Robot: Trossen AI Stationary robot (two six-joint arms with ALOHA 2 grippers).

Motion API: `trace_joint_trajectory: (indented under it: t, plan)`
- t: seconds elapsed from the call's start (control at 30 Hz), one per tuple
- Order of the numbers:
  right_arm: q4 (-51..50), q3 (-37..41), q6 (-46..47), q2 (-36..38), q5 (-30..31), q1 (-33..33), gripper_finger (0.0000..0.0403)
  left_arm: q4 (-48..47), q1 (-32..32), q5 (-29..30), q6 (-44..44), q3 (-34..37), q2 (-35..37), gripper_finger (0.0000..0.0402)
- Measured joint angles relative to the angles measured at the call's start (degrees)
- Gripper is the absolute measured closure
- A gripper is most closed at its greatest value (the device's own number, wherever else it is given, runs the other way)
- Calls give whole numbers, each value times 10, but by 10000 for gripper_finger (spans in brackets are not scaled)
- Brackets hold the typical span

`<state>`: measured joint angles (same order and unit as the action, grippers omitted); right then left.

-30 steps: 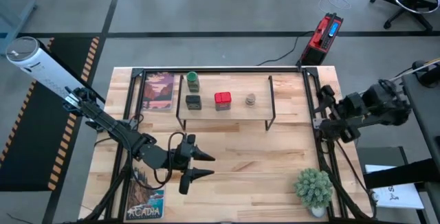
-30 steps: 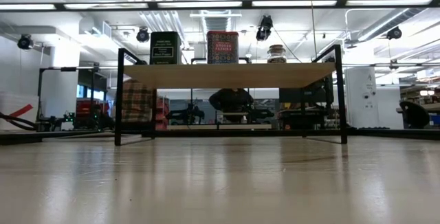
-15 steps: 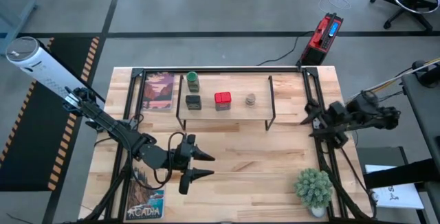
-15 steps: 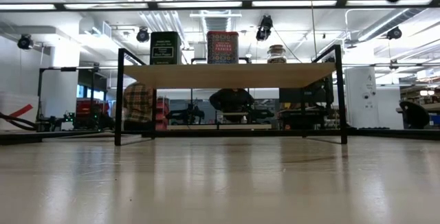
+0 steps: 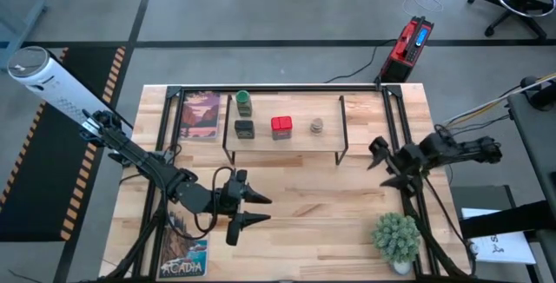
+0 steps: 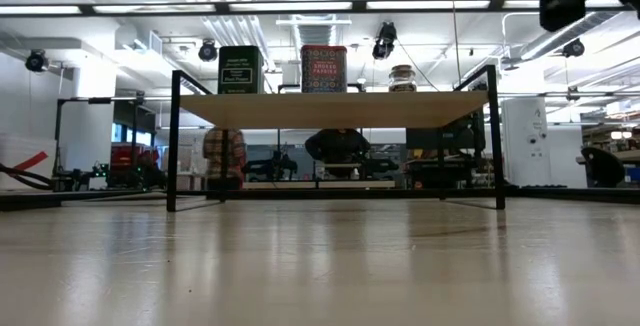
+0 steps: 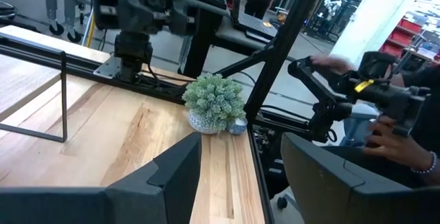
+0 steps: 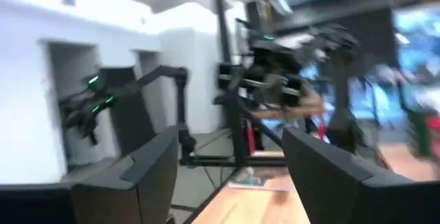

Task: Shelf spices
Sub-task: Return to Home Position

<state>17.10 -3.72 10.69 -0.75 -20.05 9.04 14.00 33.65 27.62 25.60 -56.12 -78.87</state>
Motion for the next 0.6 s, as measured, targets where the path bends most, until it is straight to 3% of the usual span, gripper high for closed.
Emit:
trace_joint_trajectory:
  t: [0.3,0.6]
  plan:
    - [-7,29,-1,7,-14,1,175,0,0,0,0,0,0,202]
    - [-130,30,-4,5,-9,1,186,1,0,0,0,0,0,191]
